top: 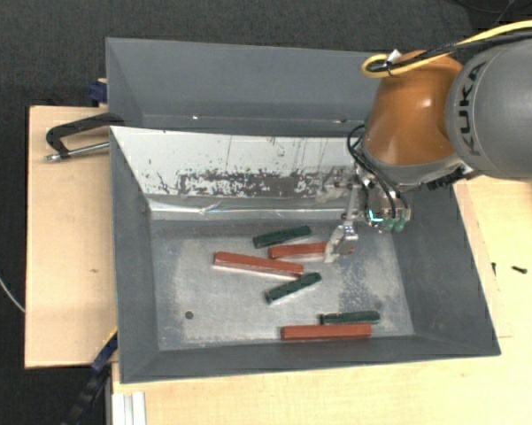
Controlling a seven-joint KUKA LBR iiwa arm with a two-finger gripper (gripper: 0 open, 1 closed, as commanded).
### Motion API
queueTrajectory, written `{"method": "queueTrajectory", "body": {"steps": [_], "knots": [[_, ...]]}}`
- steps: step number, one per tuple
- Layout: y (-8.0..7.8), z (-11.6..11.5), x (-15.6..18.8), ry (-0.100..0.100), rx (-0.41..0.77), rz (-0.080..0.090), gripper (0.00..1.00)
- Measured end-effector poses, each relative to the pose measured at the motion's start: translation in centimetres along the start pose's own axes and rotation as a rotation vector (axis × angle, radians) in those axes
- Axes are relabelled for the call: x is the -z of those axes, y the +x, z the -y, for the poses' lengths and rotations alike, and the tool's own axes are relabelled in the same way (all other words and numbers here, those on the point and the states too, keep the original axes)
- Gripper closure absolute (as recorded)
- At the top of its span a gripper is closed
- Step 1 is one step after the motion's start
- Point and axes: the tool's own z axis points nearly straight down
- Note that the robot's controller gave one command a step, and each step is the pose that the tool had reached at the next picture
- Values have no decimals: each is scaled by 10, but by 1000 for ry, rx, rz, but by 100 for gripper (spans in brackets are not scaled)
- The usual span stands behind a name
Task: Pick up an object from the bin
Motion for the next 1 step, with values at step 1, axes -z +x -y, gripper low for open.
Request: {"method": "queueTrajectory", "body": {"steps": [1], "knots": [[-2, 0, 4, 0, 0, 8, 0]]}}
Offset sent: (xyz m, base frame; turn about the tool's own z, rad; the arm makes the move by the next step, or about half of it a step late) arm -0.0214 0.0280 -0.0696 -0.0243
